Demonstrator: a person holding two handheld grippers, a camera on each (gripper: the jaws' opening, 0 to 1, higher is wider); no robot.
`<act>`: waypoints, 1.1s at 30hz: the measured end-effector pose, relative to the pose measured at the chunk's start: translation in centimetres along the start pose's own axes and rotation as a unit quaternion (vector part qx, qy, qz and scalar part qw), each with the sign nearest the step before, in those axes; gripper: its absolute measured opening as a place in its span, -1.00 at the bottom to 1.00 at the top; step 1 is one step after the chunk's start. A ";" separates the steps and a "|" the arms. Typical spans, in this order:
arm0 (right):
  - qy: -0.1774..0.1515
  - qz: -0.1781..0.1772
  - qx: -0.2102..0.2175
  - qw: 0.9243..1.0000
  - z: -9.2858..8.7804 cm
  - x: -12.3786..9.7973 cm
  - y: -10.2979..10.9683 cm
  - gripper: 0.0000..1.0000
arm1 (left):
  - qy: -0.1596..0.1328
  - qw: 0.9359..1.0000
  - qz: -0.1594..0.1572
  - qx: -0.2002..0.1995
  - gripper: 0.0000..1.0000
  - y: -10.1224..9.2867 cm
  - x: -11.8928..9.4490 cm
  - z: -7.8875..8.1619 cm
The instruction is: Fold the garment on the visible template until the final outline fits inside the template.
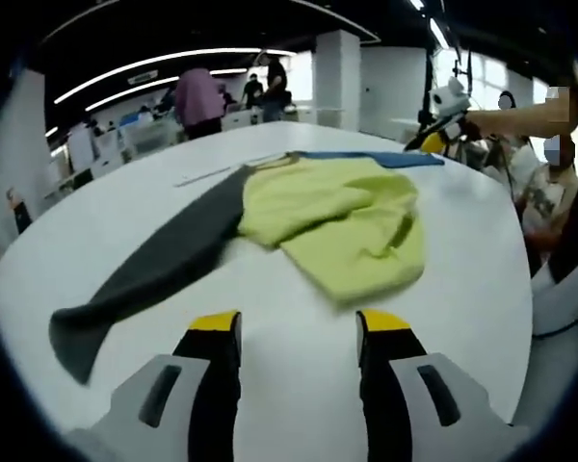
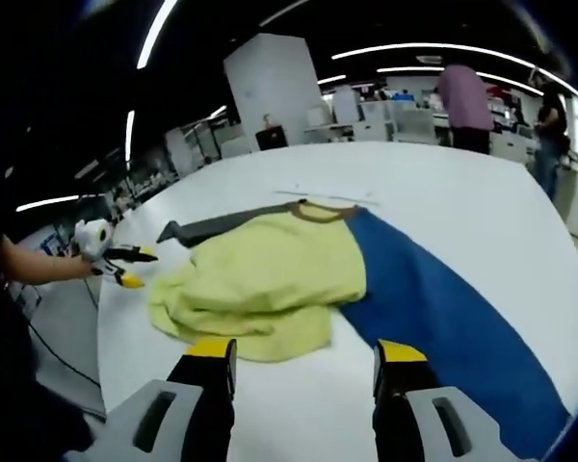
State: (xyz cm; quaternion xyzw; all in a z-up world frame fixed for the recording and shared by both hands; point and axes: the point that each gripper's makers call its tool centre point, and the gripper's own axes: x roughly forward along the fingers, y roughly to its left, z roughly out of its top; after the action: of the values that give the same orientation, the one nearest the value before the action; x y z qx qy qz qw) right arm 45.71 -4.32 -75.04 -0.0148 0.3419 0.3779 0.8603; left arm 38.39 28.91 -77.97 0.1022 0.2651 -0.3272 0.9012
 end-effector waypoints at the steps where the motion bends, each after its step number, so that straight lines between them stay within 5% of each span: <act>1: 0.001 0.001 0.000 1.000 0.0 0.2 0.0 0.04 | -0.002 1.000 -0.002 -0.004 -0.15 -0.2 0.2 0.1; 16: 0.024 -0.005 -0.028 0.999 -0.8 3.3 -0.9 -0.27 | -0.011 0.999 -0.035 -0.006 -0.31 -2.6 3.1 0.1; 33: 0.032 -0.029 -0.023 0.999 -1.2 4.8 -1.7 -0.57 | -0.047 0.995 -0.026 -0.079 -0.63 -2.7 3.9 2.3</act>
State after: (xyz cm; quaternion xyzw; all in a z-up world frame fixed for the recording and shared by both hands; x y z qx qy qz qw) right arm 48.46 -2.86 -79.22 -0.0565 0.3596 0.3601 0.8590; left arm 40.09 23.95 -78.17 0.0088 0.2500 -0.3330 0.9091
